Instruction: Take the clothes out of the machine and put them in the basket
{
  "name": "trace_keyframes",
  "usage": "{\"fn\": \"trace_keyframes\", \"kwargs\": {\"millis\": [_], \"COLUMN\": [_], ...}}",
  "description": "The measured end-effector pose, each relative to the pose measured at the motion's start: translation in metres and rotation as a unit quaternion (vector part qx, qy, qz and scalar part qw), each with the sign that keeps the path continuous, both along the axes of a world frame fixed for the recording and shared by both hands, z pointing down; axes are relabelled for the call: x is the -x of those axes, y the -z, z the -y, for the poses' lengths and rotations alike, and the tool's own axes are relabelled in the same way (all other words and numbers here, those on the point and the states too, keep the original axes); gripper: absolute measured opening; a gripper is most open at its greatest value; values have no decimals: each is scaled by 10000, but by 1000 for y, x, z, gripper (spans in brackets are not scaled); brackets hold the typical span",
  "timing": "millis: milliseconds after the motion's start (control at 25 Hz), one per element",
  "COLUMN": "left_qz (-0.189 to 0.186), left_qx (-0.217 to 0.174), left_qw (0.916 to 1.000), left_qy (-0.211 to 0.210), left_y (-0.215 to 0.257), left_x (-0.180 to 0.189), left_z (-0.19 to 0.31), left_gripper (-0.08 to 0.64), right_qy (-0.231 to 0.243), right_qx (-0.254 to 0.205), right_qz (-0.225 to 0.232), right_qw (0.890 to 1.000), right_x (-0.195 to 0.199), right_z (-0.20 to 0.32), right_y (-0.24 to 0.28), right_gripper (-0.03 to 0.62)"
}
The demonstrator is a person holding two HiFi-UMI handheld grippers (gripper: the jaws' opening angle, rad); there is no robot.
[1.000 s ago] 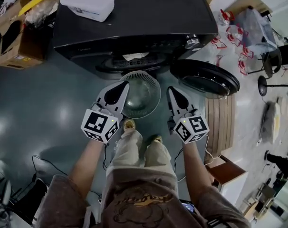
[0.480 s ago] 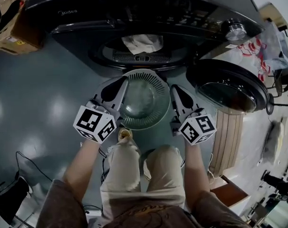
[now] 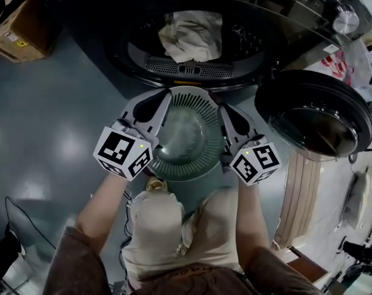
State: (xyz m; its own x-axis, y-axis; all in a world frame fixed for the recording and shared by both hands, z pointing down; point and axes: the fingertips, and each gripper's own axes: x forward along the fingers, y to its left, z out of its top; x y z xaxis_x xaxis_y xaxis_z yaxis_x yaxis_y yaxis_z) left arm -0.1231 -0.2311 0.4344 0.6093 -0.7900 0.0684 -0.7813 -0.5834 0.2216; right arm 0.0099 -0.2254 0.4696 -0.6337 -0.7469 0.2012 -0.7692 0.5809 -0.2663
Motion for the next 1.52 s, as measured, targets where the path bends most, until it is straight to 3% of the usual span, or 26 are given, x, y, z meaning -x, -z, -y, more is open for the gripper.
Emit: {"fn": "trace_keyframes", "kwargs": {"millis": [400,640,920,1080,1320,1360,1520], "left_qz": [254,475,605,595,492,508,514], "left_qx": [-517,-403,-455,-438,-417,-426,-420], "left_qw": [9983,9980,9969,9966,9965,9964,9966], "left_qy": [-107,46,236,365,527,519,497], "left_y": [-25,-31,-32,-30,-35,-36,-41], "left_x": [-21,-26,-34,-34,-35,-37,-42], "left_z": [-3,-7,0,-1,3,5,17], "left_gripper": [5,5,5,5,6,18,193], "right_qy": [-55,31,165,340,237,224,191], "right_qx": [-377,-481,-564,-681,-767,-792,-787], "right_qz": [106,-99,320,310,398,413,288], "right_qw": [9992,9988,9978,9966,9960,9958,9963], "right_x": [-12,-16,-17,-13,-29,-31,-36], "right_z": [-4,-7,-7,-16,-27,-28,-30], "right_y": [-46,-44,-35,-29,-15,-13,-16], "right_gripper": [-5,-5,-5,-5,-5,-5,-5]}}
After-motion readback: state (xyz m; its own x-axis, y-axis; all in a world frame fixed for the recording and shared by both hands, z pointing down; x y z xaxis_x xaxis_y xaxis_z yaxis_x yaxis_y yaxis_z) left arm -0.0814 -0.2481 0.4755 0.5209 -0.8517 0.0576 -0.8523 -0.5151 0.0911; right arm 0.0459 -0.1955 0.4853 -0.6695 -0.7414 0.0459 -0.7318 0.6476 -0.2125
